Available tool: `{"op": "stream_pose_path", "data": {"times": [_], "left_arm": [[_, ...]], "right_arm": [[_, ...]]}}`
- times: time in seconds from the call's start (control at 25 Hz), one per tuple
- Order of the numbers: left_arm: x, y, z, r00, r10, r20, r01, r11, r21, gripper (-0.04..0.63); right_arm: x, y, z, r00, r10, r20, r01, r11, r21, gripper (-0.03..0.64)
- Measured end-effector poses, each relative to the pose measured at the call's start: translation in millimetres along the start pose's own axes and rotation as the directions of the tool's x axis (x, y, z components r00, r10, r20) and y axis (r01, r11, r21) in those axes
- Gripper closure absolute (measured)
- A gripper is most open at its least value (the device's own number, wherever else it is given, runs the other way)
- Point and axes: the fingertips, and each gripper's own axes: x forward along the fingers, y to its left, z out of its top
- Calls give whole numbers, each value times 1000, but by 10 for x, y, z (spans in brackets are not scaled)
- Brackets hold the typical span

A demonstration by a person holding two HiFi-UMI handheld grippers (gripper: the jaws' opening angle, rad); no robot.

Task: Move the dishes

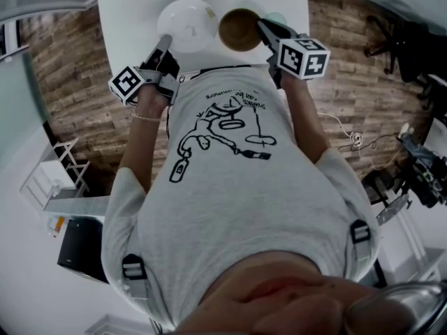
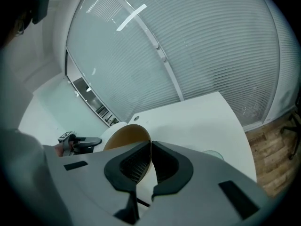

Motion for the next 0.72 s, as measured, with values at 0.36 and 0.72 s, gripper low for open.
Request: {"op": "stream_pose_path", "data": {"times": [0.36,0.72], "left_arm": [[-7,-14,10,1000,5,-5,-5,1000,20,583],[-2,-9,7,1000,11,-16,-11,1000,24,583]], "right_arm": [[116,-256,-303,999,-54,-5,54,993,103,575],[341,-502,-598,990,-129,-51,134,985,108,575]]}}
